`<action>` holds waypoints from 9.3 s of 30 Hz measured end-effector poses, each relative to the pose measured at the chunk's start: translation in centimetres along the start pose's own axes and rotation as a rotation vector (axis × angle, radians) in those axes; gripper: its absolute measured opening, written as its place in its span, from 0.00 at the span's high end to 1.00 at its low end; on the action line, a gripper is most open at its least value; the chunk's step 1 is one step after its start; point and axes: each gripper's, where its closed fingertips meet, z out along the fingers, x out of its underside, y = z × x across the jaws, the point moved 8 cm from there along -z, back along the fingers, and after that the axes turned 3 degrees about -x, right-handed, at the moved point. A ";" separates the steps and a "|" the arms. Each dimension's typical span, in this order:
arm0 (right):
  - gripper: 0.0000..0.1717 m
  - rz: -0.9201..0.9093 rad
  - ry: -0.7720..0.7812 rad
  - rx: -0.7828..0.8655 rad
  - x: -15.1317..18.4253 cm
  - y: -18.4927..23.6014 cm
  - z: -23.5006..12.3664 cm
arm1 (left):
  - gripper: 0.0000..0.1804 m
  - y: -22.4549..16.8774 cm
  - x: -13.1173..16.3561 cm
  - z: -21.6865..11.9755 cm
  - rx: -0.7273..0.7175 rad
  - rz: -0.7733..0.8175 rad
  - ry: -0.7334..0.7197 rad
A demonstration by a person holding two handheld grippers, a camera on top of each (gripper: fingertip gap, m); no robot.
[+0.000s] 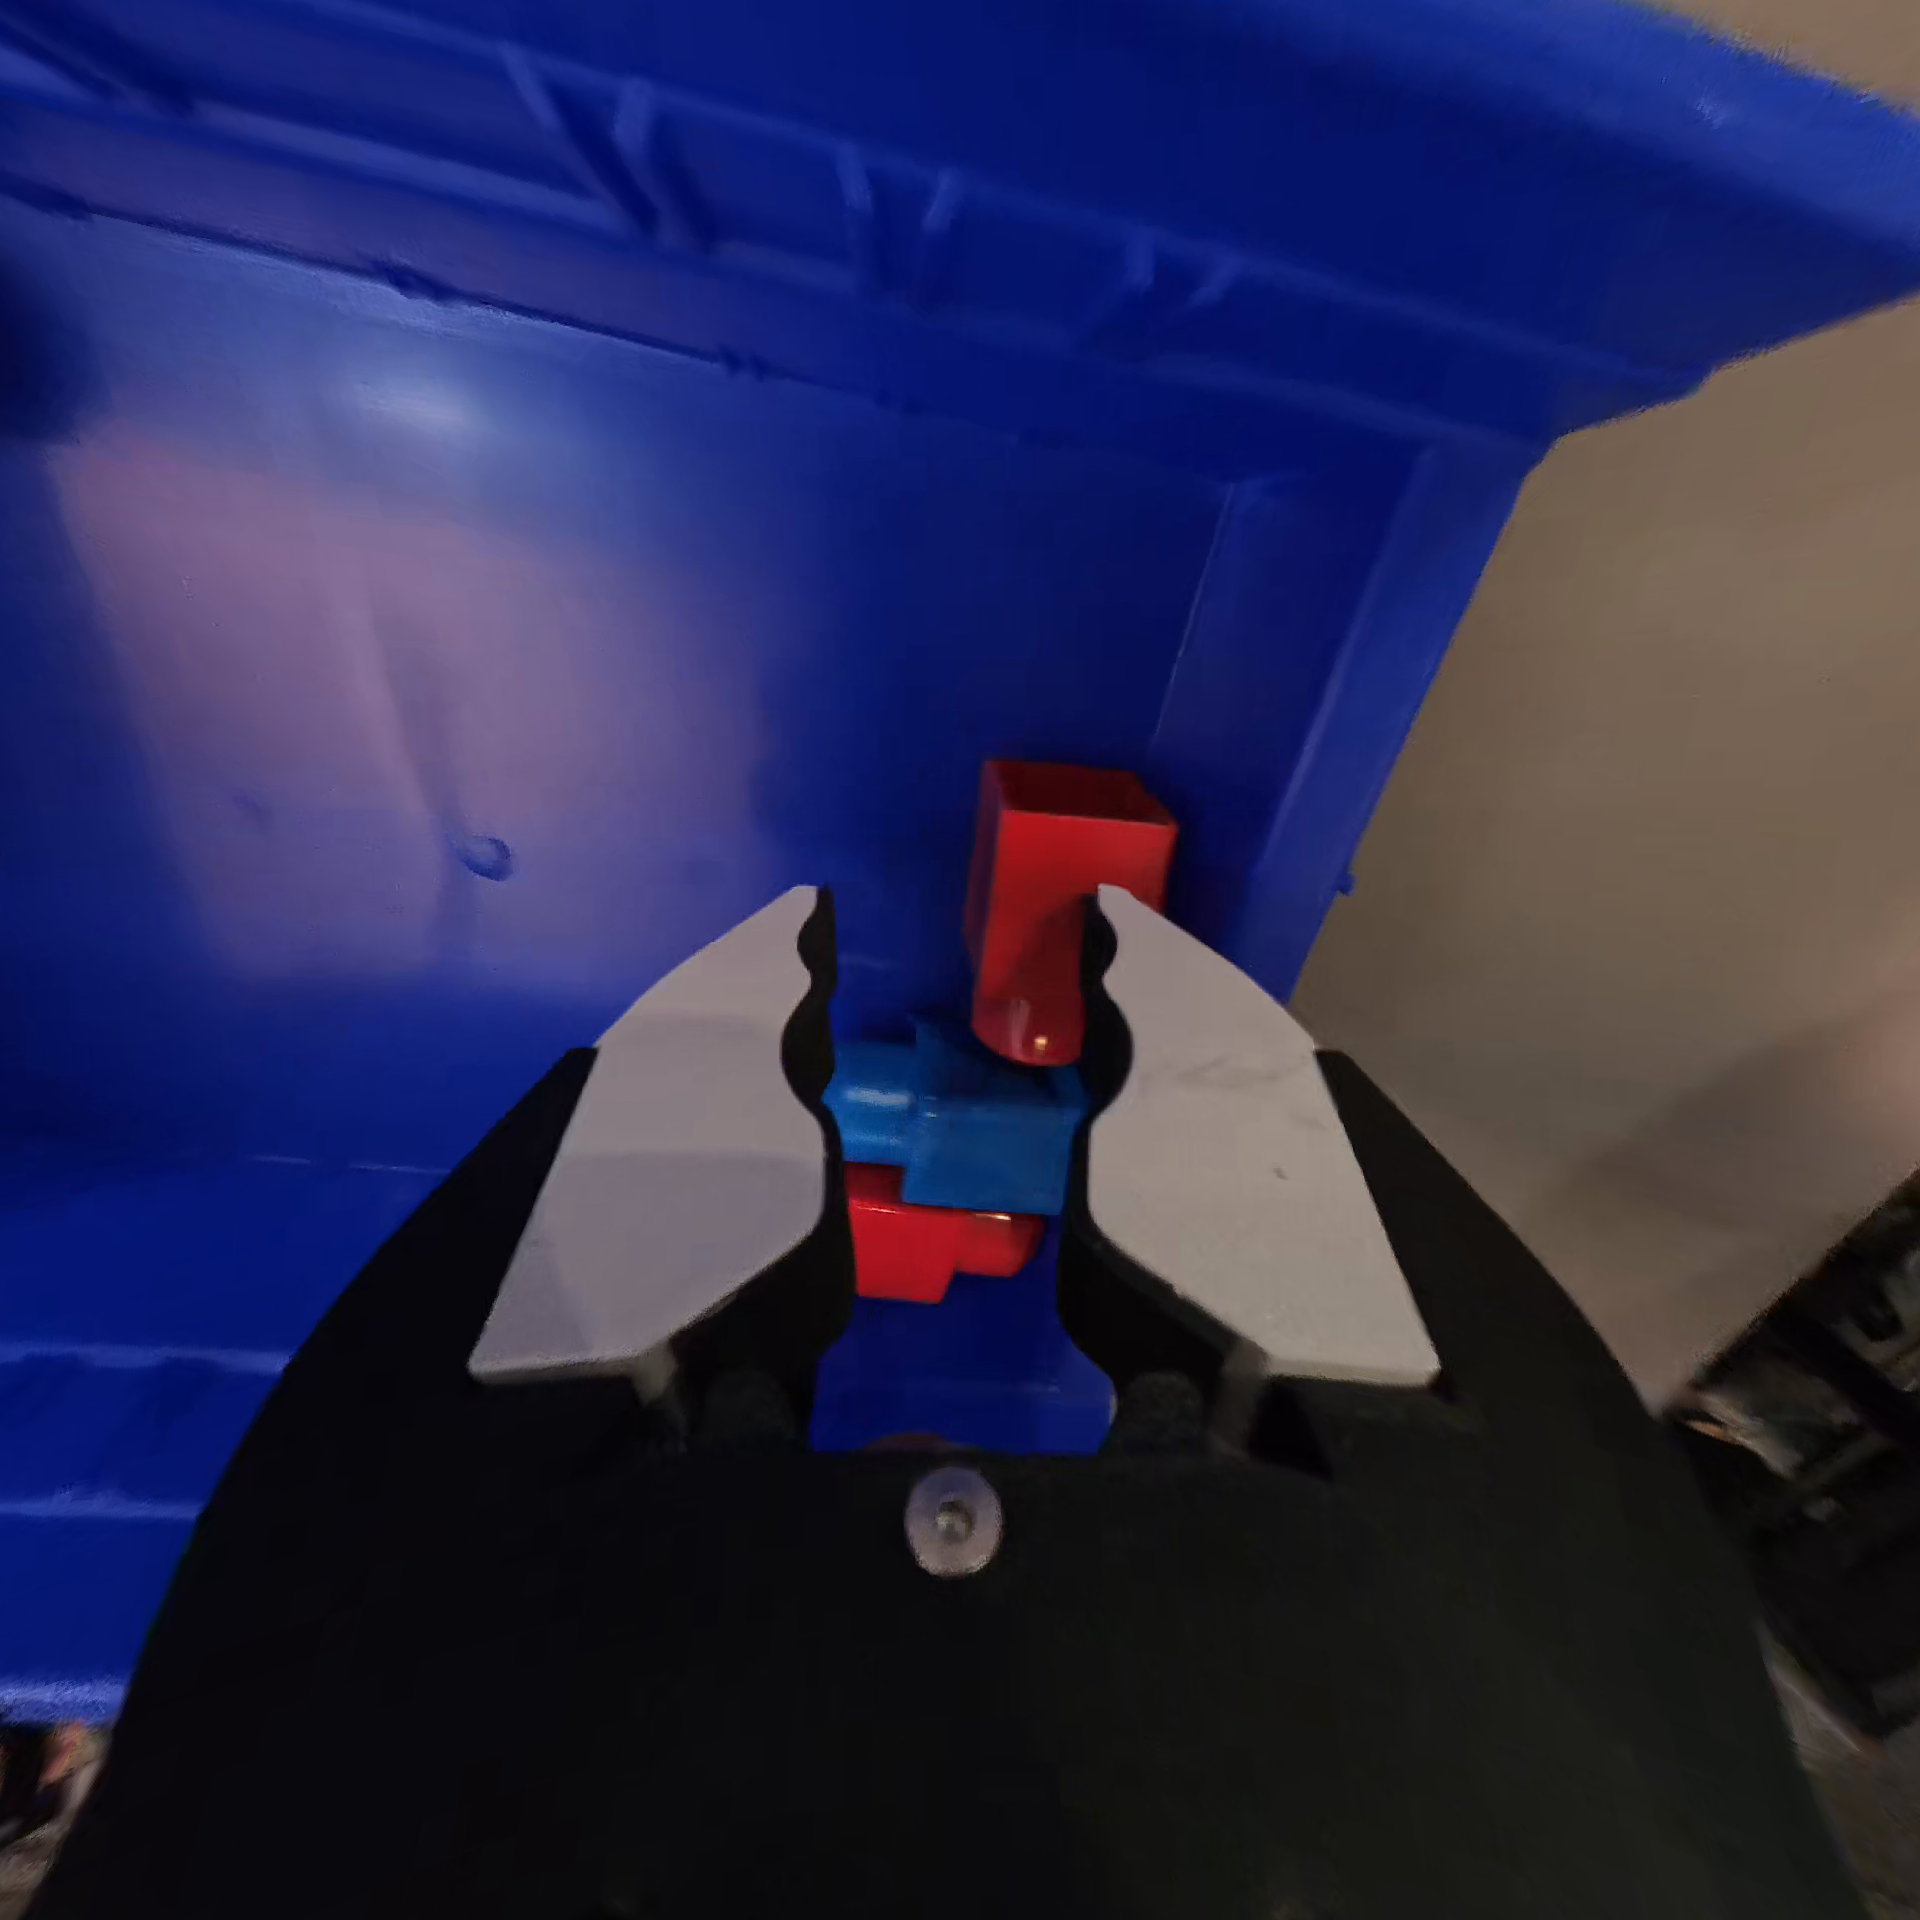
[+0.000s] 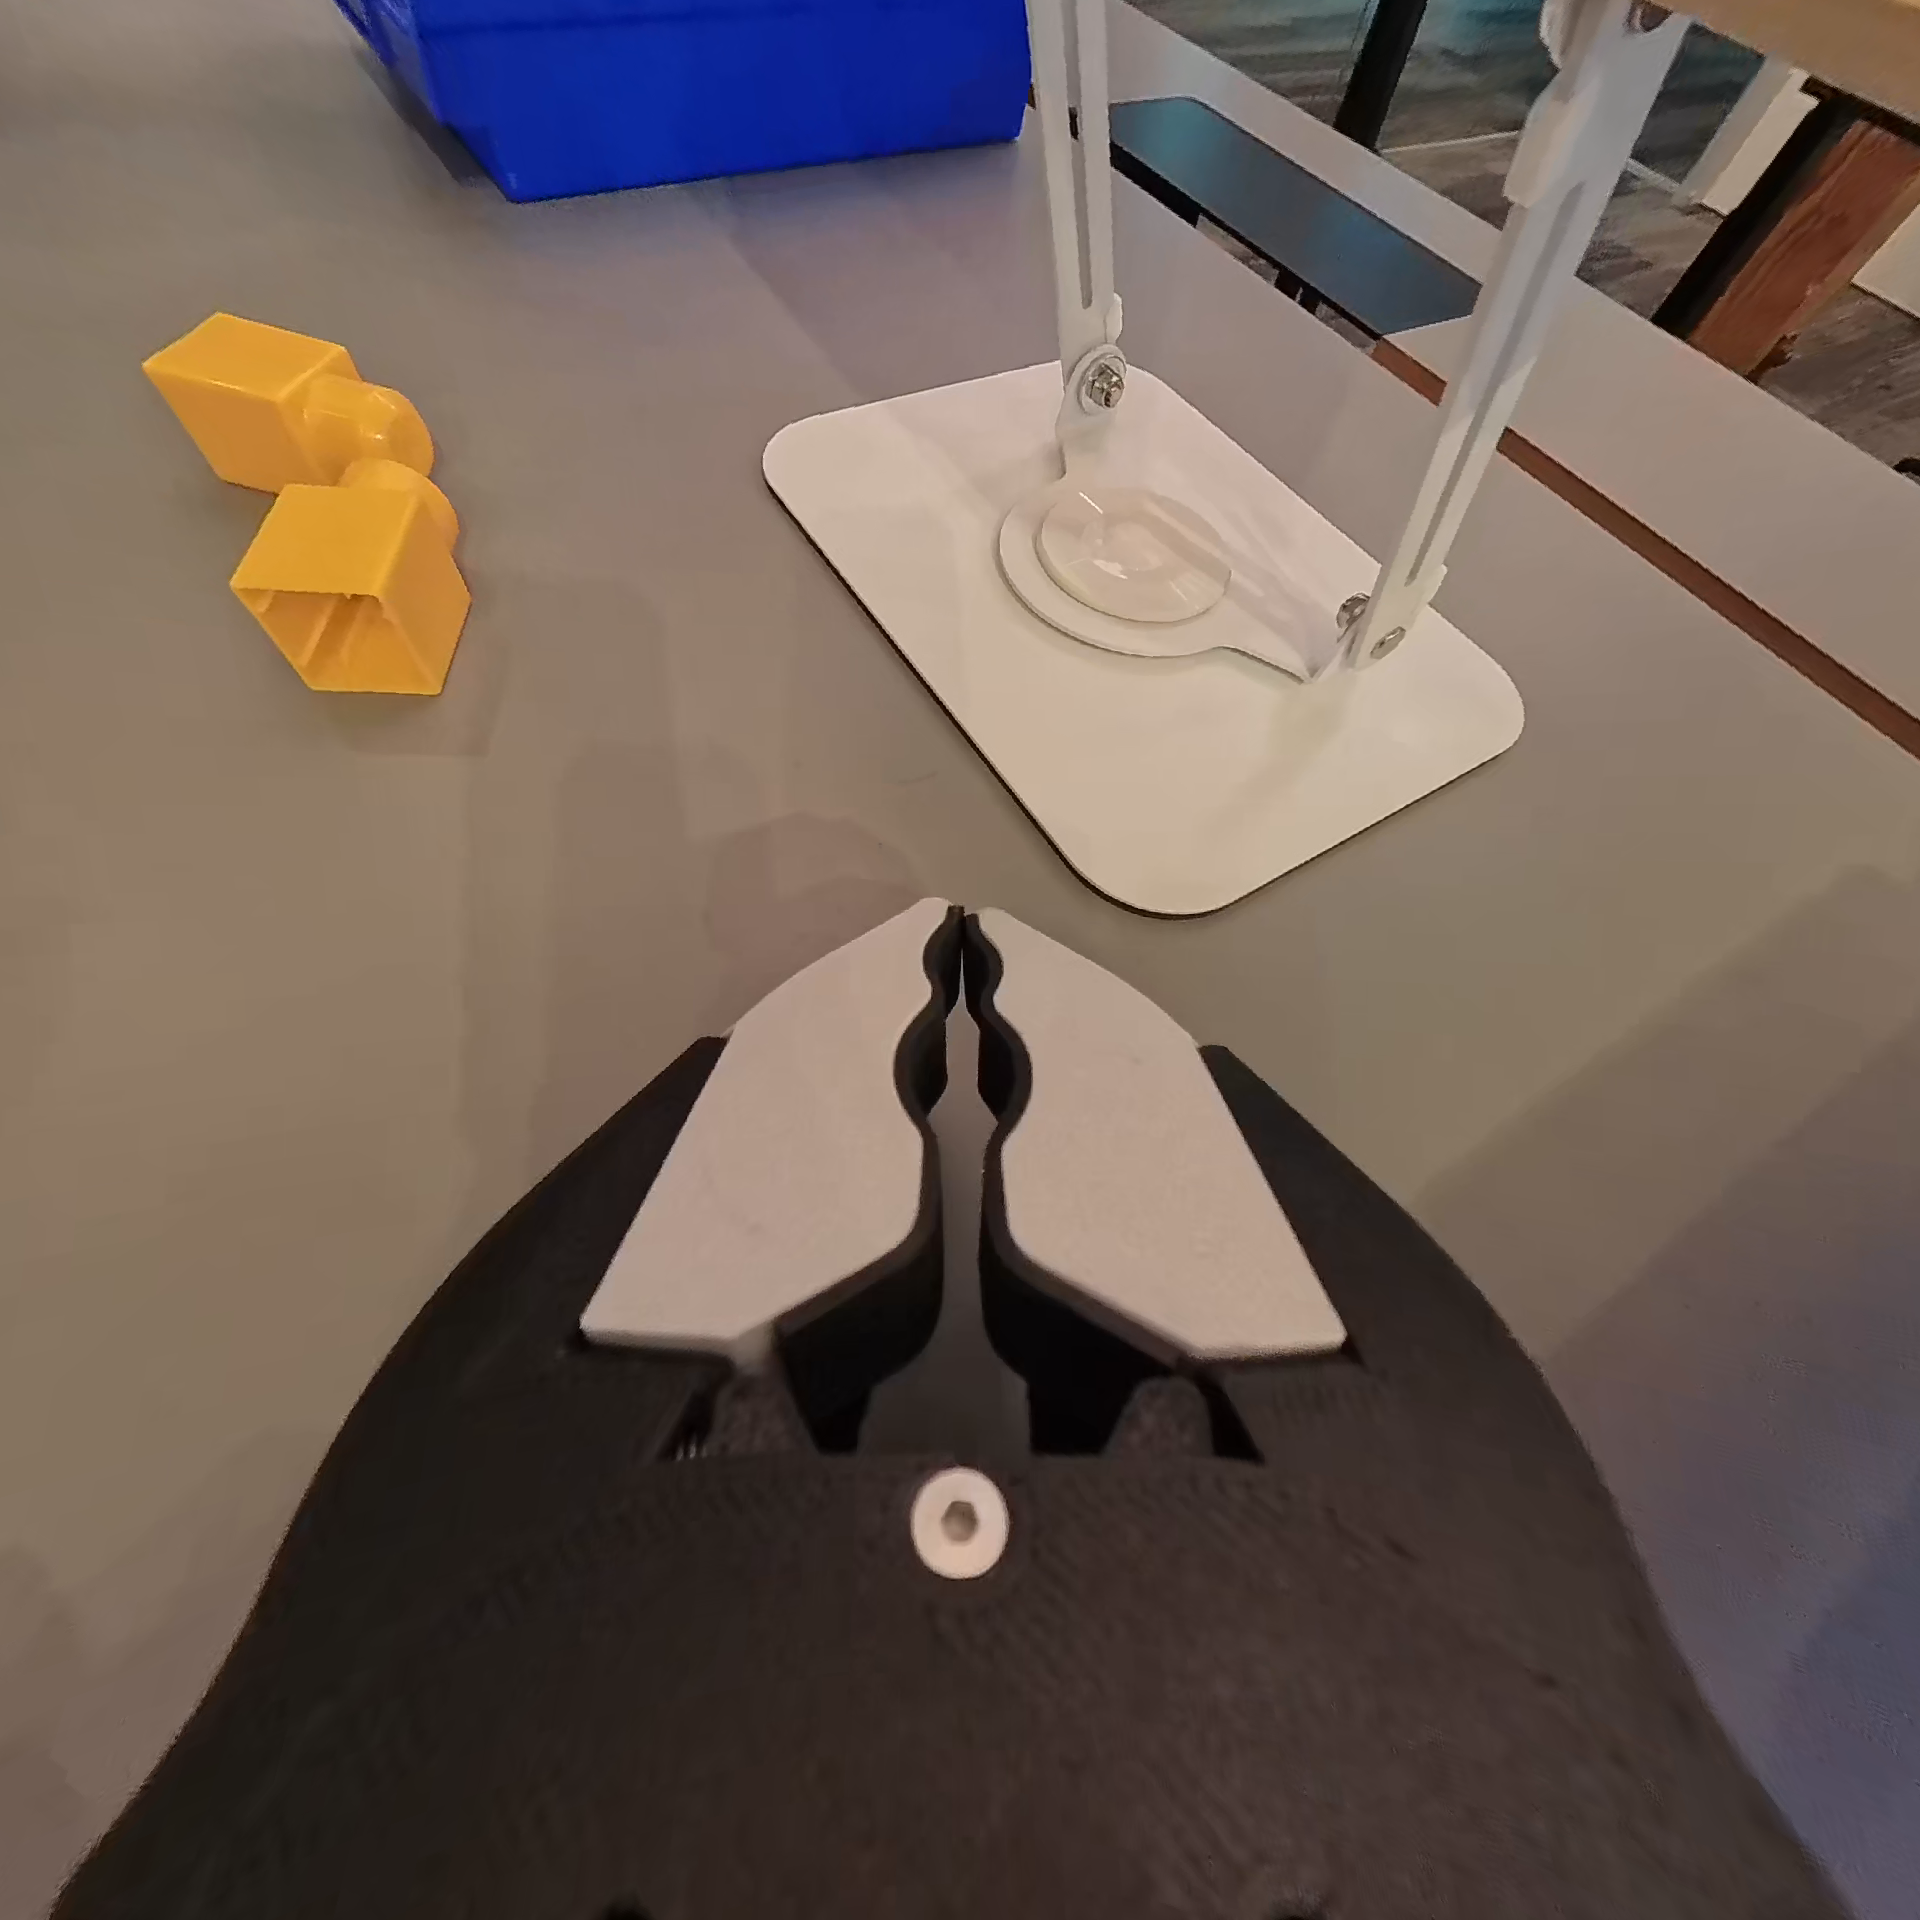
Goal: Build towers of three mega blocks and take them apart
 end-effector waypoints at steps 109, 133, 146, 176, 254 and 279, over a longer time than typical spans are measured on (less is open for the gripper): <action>0.89 -0.036 -0.055 -0.201 -4.3 9.8 3.9 | 0.80 -19.0 -10.1 5.1 0.024 0.062 -0.611; 0.75 -0.115 0.073 -0.192 -5.5 12.7 6.7 | 0.81 -19.7 -12.1 5.1 -0.011 0.100 -0.579; 0.69 -0.207 0.040 -0.345 -11.2 16.6 9.7 | 0.81 -21.4 -15.2 0.2 -0.045 0.265 -0.316; 0.79 0.280 -0.796 -0.613 -12.8 12.0 5.5 | 0.74 -22.2 -19.4 -5.0 0.183 -0.030 -1.544; 0.79 0.225 -0.967 -0.514 -17.5 8.1 2.5 | 0.82 -20.5 -20.6 -4.3 0.299 0.042 -1.537; 0.78 0.208 -0.906 -0.539 -17.5 9.0 3.0 | 0.82 -20.6 -20.8 -5.5 0.266 0.024 -1.603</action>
